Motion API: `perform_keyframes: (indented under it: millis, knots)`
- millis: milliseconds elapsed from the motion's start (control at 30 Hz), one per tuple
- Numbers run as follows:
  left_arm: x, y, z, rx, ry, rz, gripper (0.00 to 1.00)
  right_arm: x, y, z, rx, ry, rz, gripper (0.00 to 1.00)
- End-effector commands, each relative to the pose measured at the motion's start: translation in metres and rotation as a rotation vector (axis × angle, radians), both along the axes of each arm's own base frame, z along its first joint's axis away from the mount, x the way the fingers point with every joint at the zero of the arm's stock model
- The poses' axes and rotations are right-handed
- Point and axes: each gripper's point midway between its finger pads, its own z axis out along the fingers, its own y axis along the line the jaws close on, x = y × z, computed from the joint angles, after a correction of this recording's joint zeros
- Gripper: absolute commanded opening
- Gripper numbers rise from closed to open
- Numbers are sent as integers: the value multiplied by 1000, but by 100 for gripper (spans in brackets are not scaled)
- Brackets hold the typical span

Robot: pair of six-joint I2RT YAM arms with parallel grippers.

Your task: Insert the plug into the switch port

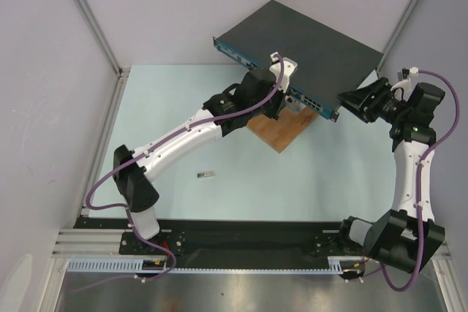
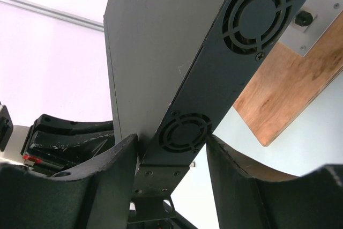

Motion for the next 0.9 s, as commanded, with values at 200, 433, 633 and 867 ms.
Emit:
perform_keyframes:
  millis: [200, 433, 633, 867]
  knots:
    - [9, -8, 83, -213, -184, 19, 0, 9, 20, -1, -23, -50, 96, 60]
    - [7, -5, 83, -215, -177, 26, 0, 8, 19, -4, -18, -41, 93, 65]
    - [5, -3, 82, -209, -174, 26, 1, 10, 20, -9, 11, -17, 89, 70]
    - [7, 0, 68, -176, -200, 23, 0, 11, 24, -7, 74, -32, 108, 43]
